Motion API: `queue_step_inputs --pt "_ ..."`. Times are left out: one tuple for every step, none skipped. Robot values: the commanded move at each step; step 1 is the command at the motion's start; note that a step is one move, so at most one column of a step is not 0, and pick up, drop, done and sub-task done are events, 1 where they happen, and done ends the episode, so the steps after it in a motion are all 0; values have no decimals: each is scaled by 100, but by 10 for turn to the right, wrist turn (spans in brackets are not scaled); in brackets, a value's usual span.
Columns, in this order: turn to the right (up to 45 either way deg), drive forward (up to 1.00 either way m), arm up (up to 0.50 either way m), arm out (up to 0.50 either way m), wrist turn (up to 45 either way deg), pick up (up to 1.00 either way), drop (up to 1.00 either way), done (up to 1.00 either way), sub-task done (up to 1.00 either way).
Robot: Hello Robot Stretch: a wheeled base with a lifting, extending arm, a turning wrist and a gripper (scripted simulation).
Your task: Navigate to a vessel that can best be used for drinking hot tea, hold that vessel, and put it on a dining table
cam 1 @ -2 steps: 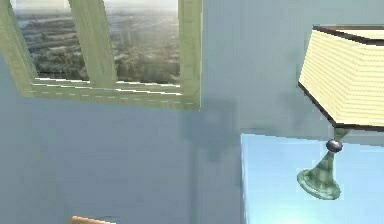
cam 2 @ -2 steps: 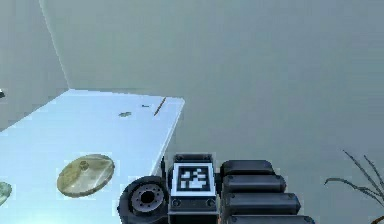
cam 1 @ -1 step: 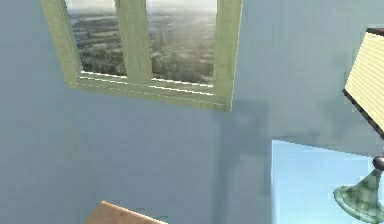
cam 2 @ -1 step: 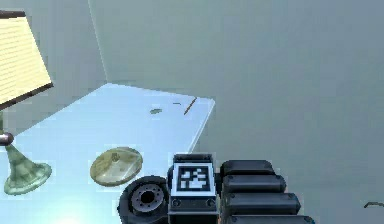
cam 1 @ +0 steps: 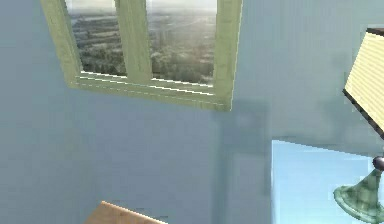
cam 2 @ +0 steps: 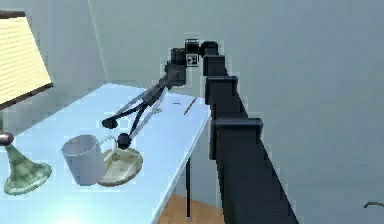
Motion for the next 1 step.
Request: queue_step_inputs --pt "0 0 0 0 390 0 0 0 0"
